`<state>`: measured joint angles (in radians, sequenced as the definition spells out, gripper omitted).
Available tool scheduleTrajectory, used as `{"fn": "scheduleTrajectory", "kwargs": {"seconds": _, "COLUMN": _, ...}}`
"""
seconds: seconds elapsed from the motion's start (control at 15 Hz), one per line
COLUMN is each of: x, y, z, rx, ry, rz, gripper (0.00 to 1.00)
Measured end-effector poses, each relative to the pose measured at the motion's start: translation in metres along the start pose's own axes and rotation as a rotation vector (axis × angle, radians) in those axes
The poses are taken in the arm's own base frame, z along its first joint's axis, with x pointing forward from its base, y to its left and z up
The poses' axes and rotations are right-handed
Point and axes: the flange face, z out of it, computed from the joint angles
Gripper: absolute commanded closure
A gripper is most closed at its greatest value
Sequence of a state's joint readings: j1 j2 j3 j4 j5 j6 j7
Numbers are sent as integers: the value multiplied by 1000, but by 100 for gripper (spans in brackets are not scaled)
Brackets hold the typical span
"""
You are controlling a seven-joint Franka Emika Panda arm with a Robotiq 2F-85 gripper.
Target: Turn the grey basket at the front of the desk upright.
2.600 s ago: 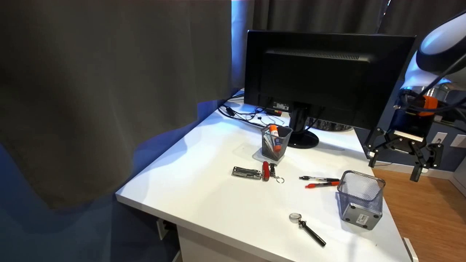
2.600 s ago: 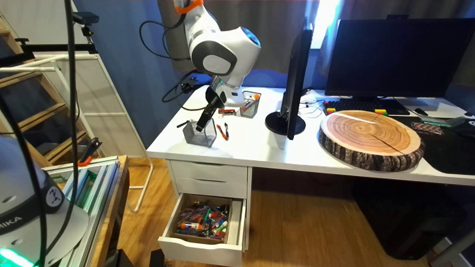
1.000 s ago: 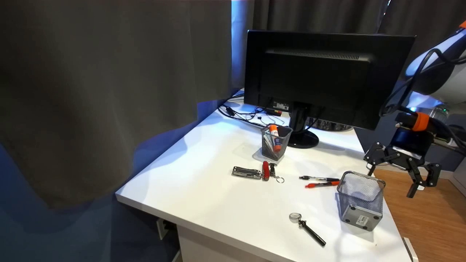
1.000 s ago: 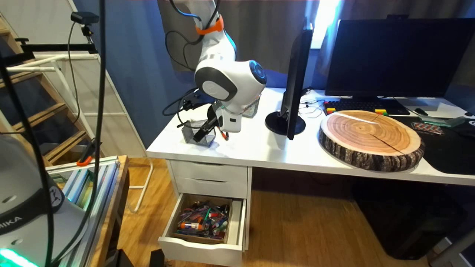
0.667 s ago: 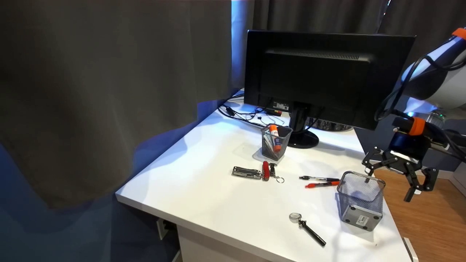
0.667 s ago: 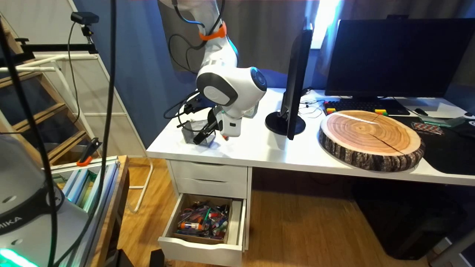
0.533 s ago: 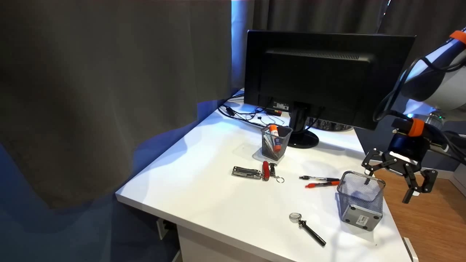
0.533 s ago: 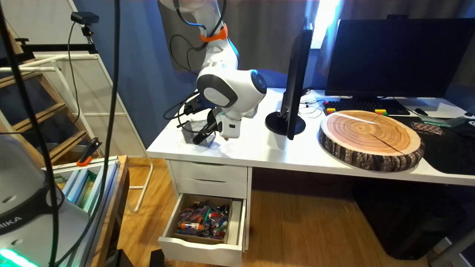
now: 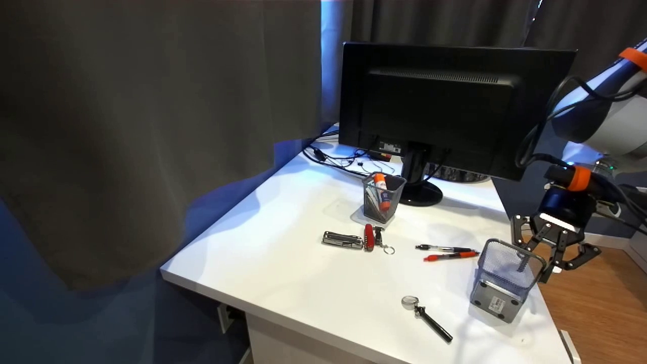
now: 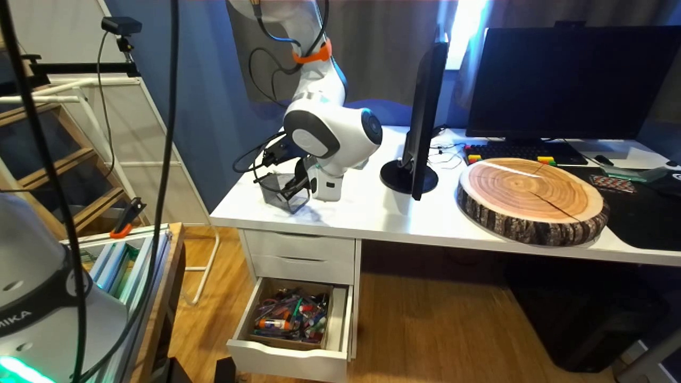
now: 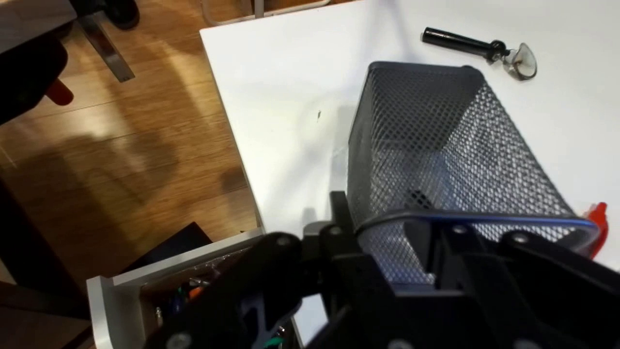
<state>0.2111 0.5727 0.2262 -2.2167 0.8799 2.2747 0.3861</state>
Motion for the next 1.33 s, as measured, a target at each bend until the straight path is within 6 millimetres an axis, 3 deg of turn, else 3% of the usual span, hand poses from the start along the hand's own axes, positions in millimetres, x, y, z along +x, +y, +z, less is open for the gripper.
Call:
{"fn": "scheduleTrajectory", "kwargs": {"seconds": 0.13, "x": -2, "y": -1, "z": -1, "rx": 3, "ry": -7, "rz": -7, "gripper": 100}}
{"fn": "scheduleTrajectory", "kwargs": {"seconds": 0.6, "x": -22, "y": -14, "z": -15, "rx": 24, "ry": 12, "rz": -67, "gripper": 98}}
{"fn": "scheduleTrajectory", "kwargs": {"seconds": 0.93, "x": -67, "y": -33, "z": -24, "rx": -11, "ry": 92, "rz": -194, "gripper": 98}}
{"fn": "scheduleTrajectory", "kwargs": {"seconds": 1.33, "x": -113, "y": -33, "z": -23, "rx": -118, "ry": 325, "rz": -393, "gripper": 98}}
